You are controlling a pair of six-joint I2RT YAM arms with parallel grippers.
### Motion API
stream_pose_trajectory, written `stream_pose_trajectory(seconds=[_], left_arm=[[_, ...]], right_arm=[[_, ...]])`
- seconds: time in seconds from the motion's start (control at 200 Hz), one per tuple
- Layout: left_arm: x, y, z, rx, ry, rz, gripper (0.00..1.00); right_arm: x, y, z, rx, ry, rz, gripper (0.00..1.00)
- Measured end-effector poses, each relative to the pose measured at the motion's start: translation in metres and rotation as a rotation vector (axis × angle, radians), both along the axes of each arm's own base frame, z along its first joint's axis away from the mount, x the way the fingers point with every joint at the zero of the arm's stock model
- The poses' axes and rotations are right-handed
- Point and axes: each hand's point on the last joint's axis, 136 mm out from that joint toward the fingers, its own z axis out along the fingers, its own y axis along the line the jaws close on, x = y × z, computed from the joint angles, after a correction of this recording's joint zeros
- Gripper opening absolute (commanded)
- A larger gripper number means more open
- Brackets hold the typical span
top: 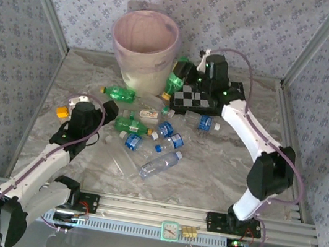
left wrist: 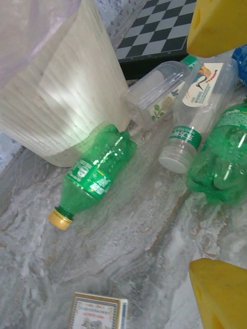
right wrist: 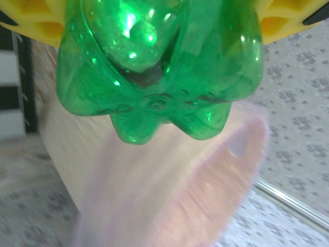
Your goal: Put the plastic bottles in the bin
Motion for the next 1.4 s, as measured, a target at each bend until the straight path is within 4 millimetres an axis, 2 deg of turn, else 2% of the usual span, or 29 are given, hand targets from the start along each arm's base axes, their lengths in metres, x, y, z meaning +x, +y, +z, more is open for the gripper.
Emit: stream_pose_trajectory(seconds=[0.11,0.23,0.565,0.815,1.154,1.399], left_arm=[[-0.008,0.0,-0.016,-0.023,0.032,0.001,1.0],[-0.017,0.001,-0.032,-0.04,0.07,0.005,1.0],[-0.021,-0.006,-0.036,-0.081,0.082,-0.025,1.0],[-0.022,-0.013,-0.043,-0.092,0.11,-0.056,1.0],[-0.022,-0.018,-0.049,-0.101,0.134,-0.082,1.0],[-0.023,-0.019,-0.049,-0.097,0.137,-0.09,1.0]], right_arm=[[0.02,0.012,0.03,0.033,-0.085,0.015,0.44],[0.036,0.021,0.05,0.071,-0.151,0.021,0.44],[0.082,0.049,0.074,0.211,-0.249,0.042,0.44],[0.092,0.057,0.094,0.304,-0.305,0.055,0.44],[0.107,0.06,0.093,0.318,-0.374,0.019,0.45],[0.119,0.07,0.067,0.22,-0.408,-0.009,0.47]])
